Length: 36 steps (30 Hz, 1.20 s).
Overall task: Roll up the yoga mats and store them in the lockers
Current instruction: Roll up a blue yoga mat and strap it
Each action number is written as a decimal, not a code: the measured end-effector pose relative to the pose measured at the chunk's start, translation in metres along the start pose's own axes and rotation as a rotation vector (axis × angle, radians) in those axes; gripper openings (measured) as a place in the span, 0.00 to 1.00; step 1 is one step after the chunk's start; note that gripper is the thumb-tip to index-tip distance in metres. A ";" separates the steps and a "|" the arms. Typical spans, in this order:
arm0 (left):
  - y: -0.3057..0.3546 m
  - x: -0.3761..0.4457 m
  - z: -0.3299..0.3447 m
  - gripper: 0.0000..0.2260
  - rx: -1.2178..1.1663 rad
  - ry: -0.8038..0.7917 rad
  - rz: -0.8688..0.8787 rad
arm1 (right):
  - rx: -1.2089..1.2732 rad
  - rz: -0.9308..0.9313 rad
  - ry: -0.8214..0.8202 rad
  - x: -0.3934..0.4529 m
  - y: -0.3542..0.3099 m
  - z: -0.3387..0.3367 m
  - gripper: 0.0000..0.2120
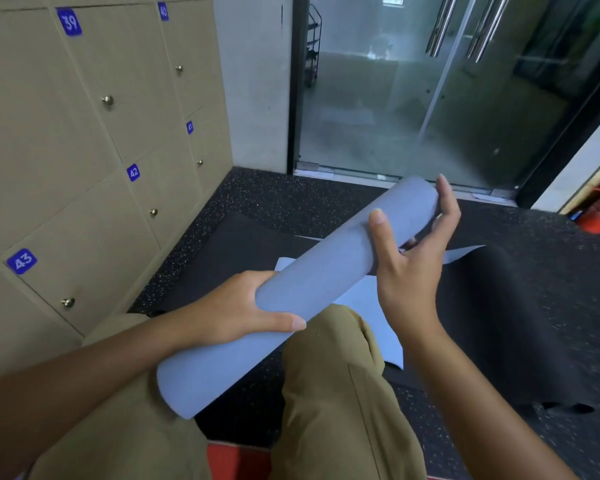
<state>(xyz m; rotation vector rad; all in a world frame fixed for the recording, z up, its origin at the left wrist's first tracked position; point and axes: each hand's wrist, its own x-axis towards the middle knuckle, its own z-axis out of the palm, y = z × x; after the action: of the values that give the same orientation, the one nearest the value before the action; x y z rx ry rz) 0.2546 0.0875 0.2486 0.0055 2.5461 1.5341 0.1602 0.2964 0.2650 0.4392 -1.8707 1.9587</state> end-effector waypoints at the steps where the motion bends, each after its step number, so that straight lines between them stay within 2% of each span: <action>1: -0.002 -0.003 0.003 0.23 -0.007 0.008 0.001 | -0.012 -0.026 0.001 -0.001 -0.003 0.000 0.36; 4: -0.001 -0.011 0.013 0.23 0.036 0.054 0.040 | -0.098 -0.101 -0.039 -0.004 -0.017 0.004 0.32; 8: 0.013 -0.021 0.036 0.32 0.039 0.277 0.129 | -0.171 -0.247 -0.142 -0.019 -0.040 0.018 0.32; 11: 0.026 -0.027 0.047 0.35 -0.047 0.434 0.161 | -0.212 -0.334 -0.244 -0.030 -0.058 0.027 0.30; 15: 0.029 -0.037 0.049 0.36 -0.196 0.519 0.247 | -0.248 -0.467 -0.398 -0.038 -0.078 0.030 0.25; 21: 0.015 -0.068 0.055 0.32 -0.233 0.530 0.290 | -0.334 -0.705 -0.552 -0.053 -0.097 0.018 0.21; 25: 0.000 -0.088 0.073 0.28 -0.281 0.495 0.278 | -0.412 -0.698 -0.651 -0.072 -0.093 0.007 0.22; 36: -0.019 -0.104 0.092 0.29 -0.339 0.461 0.264 | -0.443 -0.624 -0.763 -0.097 -0.081 -0.007 0.22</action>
<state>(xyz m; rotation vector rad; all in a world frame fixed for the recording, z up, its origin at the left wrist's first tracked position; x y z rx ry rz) 0.3717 0.1507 0.2048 -0.0638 2.6514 2.2882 0.2844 0.2996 0.2881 1.5518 -2.1218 0.9779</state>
